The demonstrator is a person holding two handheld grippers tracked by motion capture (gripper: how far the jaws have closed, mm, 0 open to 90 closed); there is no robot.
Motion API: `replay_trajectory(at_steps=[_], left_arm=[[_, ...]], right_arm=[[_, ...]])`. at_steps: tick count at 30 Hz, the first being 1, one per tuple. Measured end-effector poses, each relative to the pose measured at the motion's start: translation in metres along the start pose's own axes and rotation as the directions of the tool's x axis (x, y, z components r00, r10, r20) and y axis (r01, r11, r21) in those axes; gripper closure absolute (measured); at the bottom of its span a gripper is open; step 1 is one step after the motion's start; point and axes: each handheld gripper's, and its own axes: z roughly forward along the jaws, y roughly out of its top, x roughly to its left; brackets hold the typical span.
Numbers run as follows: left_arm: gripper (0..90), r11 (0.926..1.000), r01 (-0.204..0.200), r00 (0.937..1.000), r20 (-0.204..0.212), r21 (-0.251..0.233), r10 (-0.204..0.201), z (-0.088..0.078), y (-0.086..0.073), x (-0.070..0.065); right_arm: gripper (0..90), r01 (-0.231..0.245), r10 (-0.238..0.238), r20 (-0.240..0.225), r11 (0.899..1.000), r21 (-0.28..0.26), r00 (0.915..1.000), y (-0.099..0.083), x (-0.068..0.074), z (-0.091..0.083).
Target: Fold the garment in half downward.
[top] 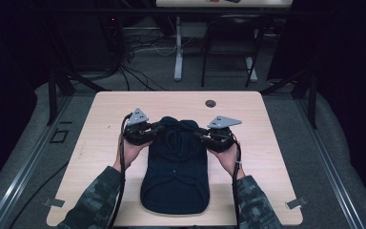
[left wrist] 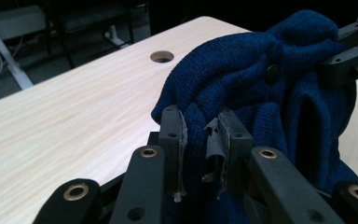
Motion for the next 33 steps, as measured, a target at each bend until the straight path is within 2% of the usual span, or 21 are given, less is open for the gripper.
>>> replay_trajectory(at_steps=[3, 8, 11, 13, 15, 18, 22, 26, 28, 31, 33], left_arm=[[75.2, 0.9989, -0.026, 0.9996, 0.008, -0.039, 0.026, -0.004, 0.002, -0.003], [75.6, 0.9946, -0.071, 0.9975, -0.011, -0.075, 0.07, -0.007, 0.007, -0.01], [75.6, 0.9925, -0.097, 0.9952, -0.022, -0.075, 0.096, -0.008, 0.009, -0.013], [75.6, 0.9912, -0.108, 0.994, -0.022, -0.076, 0.107, -0.009, 0.009, -0.014], [75.5, 0.9919, -0.107, 0.9941, -0.023, -0.069, 0.106, -0.01, 0.008, -0.013], [75.1, 0.994, -0.098, 0.9951, -0.012, -0.048, 0.098, -0.012, 0.007, -0.014], [74.9, 0.9946, -0.101, 0.9949, -0.006, -0.023, 0.101, -0.017, 0.004, -0.013], [74.7, 0.9944, -0.104, 0.9945, 0.006, -0.016, 0.104, -0.02, 0.003, -0.012], [74.4, 0.9952, -0.097, 0.9952, 0.016, -0.014, 0.097, -0.02, 0.004, -0.011], [72.5, 0.9977, -0.067, 0.996, 0.059, -0.007, 0.067, -0.019, 0.003, -0.01], [67.6, 0.9984, -0.052, 0.995, 0.086, 0.022, 0.05, -0.017, 0.002, -0.009]], right_arm=[[71.0, -0.061, 0.06, -0.024, 0.998, -0.031, 0.9979, -0.002, -0.002, -0.004], [60.9, -0.147, 0.146, -0.042, 0.989, -0.022, 0.9883, -0.004, -0.009, -0.01], [61.9, -0.194, 0.193, -0.068, 0.981, -0.018, 0.9789, -0.006, -0.012, -0.008], [66.7, -0.198, 0.196, -0.081, 0.98, -0.015, 0.9773, -0.008, -0.013, -0.008], [71.5, -0.184, 0.182, -0.069, 0.983, -0.011, 0.9808, -0.009, -0.011, -0.009], [75.8, -0.148, 0.148, -0.025, 0.989, -0.019, 0.9887, -0.01, -0.005, -0.01], [78.5, -0.052, 0.054, 0.035, 0.998, -0.042, 0.9979, -0.009, 0.007, -0.01], [79.4, 0.018, -0.014, 0.071, 0.998, -0.068, 0.9974, -0.008, 0.013, -0.011], [79.9, 0.039, -0.032, 0.09, 0.996, -0.085, 0.9955, -0.008, 0.015, -0.012], [80.4, 0.057, -0.046, 0.102, 0.993, -0.104, 0.9937, -0.007, 0.016, -0.014], [80.6, 0.065, -0.053, 0.109, 0.991, -0.118, 0.9927, -0.007, 0.015, -0.015]])
